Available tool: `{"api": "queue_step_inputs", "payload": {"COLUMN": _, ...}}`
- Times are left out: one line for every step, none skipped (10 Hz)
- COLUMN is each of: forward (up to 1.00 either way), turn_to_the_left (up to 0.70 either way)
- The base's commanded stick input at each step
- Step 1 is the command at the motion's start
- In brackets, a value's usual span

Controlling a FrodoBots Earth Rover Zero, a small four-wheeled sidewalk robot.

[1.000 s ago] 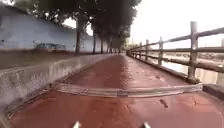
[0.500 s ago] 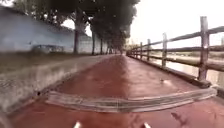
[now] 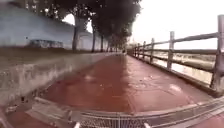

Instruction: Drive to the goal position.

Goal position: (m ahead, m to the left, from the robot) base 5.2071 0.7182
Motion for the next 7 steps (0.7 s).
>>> {"api": "queue_step_inputs", "payload": {"forward": 0.7, "turn_to_the_left": 0.0}}
{"api": "queue_step_inputs", "payload": {"forward": 0.7, "turn_to_the_left": 0.0}}
{"api": "queue_step_inputs", "payload": {"forward": 0.7, "turn_to_the_left": 0.0}}
{"api": "queue_step_inputs", "payload": {"forward": 0.7, "turn_to_the_left": 0.0}}
{"api": "queue_step_inputs", "payload": {"forward": 0.7, "turn_to_the_left": 0.0}}
{"api": "queue_step_inputs", "payload": {"forward": 0.7, "turn_to_the_left": 0.0}}
{"api": "queue_step_inputs", "payload": {"forward": 0.7, "turn_to_the_left": 0.0}}
